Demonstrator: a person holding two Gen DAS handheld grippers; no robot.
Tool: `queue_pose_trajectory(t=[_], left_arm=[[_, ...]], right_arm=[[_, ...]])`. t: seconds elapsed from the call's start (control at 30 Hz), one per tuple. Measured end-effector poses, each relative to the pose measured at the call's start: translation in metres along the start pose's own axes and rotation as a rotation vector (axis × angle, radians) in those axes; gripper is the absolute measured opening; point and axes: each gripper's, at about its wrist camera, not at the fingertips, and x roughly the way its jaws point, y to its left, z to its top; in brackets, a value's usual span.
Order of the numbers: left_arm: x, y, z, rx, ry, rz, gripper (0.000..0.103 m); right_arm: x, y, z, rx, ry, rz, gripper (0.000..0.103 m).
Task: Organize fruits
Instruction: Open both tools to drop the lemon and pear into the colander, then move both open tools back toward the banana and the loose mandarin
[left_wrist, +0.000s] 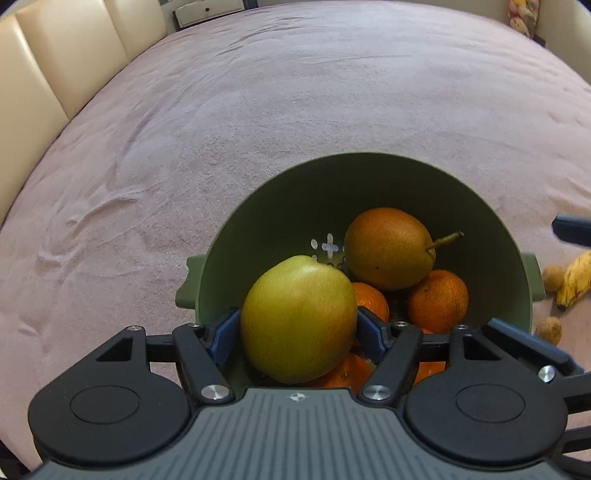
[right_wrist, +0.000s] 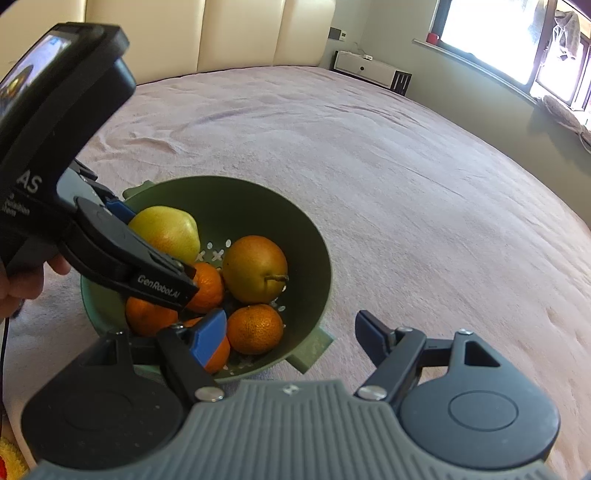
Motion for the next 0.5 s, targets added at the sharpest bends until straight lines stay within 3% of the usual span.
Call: queue_pose_trajectory(t=[0.1,0.5], left_arm=[[-0.005,-0.003,0.001,0.033,-0.001,0.046,0.085],[-0.035,-0.013,0.007,0.088,-0.058,0.095,0.086]], right_arm=[[-0.005,-0.003,-0.001,0.015,-0.004,0.001,0.079],[-0.031,-0.016,-0.011,0.083,-0.003,-0.037,0.083]])
